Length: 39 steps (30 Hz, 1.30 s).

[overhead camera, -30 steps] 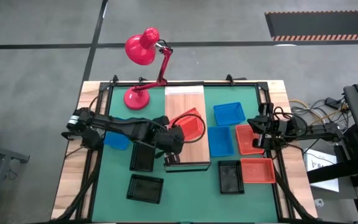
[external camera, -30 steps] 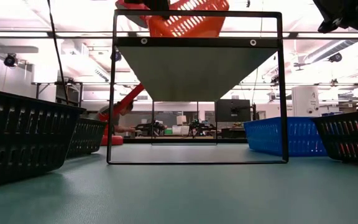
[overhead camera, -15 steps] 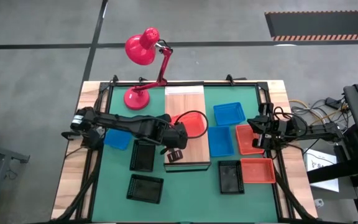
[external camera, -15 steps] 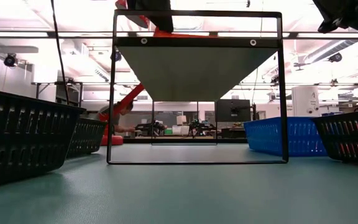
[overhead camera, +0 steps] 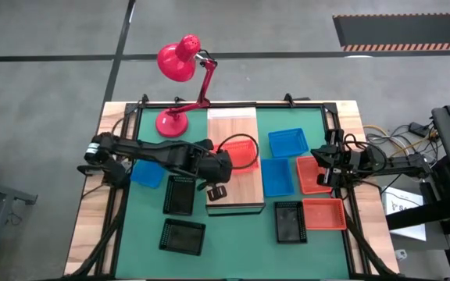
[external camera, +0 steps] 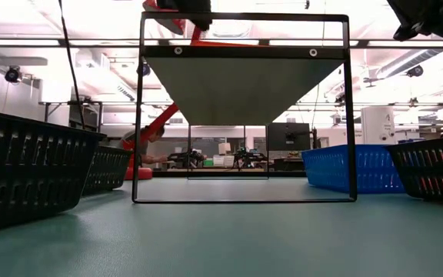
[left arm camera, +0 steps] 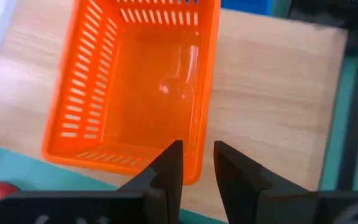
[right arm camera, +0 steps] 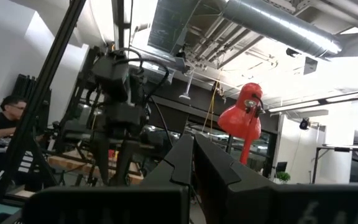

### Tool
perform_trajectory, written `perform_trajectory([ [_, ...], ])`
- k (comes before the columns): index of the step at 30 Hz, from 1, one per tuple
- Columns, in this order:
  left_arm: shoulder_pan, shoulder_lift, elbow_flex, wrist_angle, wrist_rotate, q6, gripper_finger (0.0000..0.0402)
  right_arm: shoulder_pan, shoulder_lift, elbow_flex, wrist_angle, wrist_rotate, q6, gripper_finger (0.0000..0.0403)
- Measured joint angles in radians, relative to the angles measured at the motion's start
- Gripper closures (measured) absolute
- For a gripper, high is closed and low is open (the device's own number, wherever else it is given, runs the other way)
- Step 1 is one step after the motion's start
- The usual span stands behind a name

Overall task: Stack baskets on shelf by color
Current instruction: Put the left orange bin on the shelf

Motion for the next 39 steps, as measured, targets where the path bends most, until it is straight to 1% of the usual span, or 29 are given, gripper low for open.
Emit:
perform_trajectory([
  [5,-0.019,-0.027,-0.005,0.062,0.000,0.003,0.0330,0.000,0.000,0.000,0.000,0.000,0.001,0.0394],
  [13,-0.085,-0.021,-0.075,0.215,0.005,0.125,0.0355,0.000,0.000,0.000,-0.001,0.000,0.003,0.0394],
  [18,-0.093,-0.021,-0.169,0.318,0.006,0.127,0.0374,0.000,0.000,0.000,-0.004,0.000,0.002,0.0394],
  [22,-0.093,-0.020,-0.239,0.353,-0.005,0.125,0.0390,0.000,0.000,0.000,-0.006,0.000,0.002,0.0394],
  [25,-0.085,-0.020,-0.282,0.363,-0.081,0.124,0.0399,0.000,0.000,0.000,-0.006,0.000,0.002,0.0394],
  [29,-0.064,-0.020,-0.294,0.365,-0.301,0.151,0.0400,0.000,0.000,0.000,-0.007,0.000,0.002,0.0394],
  [31,-0.046,-0.022,-0.293,0.366,-0.374,0.182,0.0400,0.000,0.000,0.000,-0.006,0.000,0.002,0.0394],
  [35,-0.021,-0.034,-0.289,0.381,-0.386,0.215,0.0400,0.000,0.000,0.000,-0.006,0.000,0.003,0.0394],
  [39,-0.031,-0.049,-0.292,0.397,-0.384,0.235,0.0400,0.000,0.000,0.000,-0.007,0.000,0.003,0.0394],
])
